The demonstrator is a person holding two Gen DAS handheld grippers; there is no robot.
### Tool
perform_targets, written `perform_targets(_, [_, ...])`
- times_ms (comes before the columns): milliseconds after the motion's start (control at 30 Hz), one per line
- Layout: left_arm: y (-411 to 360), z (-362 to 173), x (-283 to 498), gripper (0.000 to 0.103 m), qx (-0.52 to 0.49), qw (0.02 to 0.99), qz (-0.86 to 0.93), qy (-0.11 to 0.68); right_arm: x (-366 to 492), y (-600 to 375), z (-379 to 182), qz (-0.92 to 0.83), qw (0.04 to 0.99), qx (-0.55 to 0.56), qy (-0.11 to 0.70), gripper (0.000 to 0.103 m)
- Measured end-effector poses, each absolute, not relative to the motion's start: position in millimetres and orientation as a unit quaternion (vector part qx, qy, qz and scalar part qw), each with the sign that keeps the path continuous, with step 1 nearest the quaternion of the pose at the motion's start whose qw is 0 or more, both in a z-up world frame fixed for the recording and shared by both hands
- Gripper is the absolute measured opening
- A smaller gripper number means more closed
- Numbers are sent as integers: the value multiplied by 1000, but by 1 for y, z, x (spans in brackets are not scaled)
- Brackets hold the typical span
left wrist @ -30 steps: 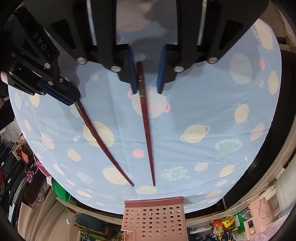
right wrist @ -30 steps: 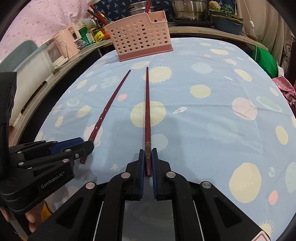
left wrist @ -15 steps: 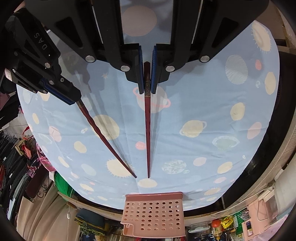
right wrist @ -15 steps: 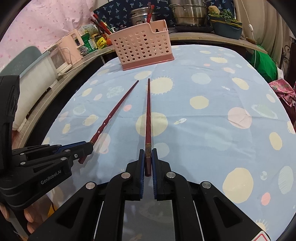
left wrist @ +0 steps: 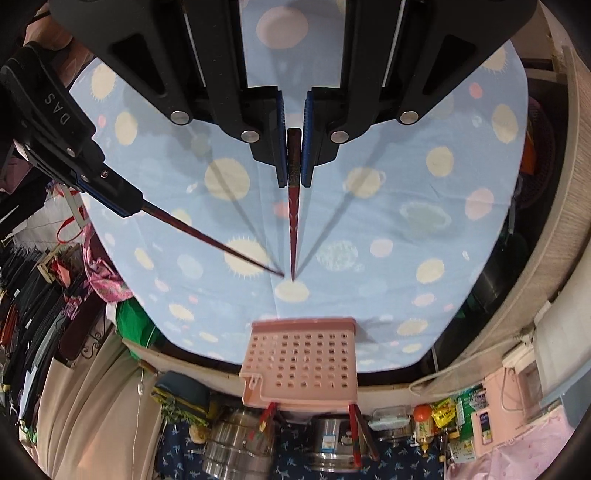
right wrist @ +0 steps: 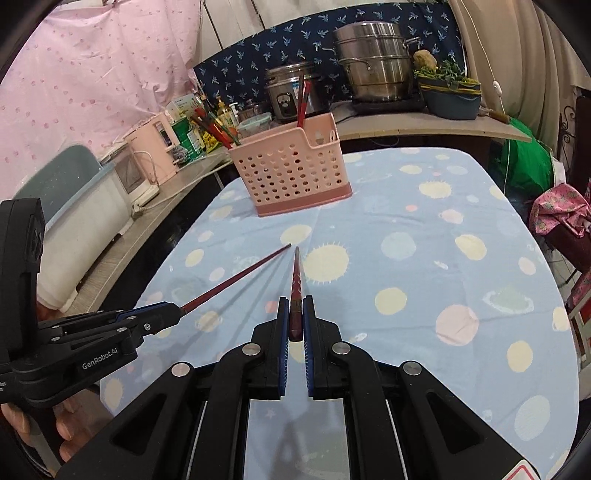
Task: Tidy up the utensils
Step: 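Lift both dark-red chopsticks and carry them in both tools to the basket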
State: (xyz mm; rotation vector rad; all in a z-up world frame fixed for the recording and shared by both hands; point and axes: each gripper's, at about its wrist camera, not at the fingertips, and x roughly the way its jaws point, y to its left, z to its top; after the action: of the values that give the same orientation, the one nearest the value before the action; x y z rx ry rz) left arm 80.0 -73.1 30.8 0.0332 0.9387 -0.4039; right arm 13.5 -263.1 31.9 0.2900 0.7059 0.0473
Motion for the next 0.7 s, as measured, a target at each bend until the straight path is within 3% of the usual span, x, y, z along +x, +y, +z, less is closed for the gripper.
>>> perform_targets(700, [-84,129,163,7,-4,914,-191,358,91,-285,116,26,954,138,266,7])
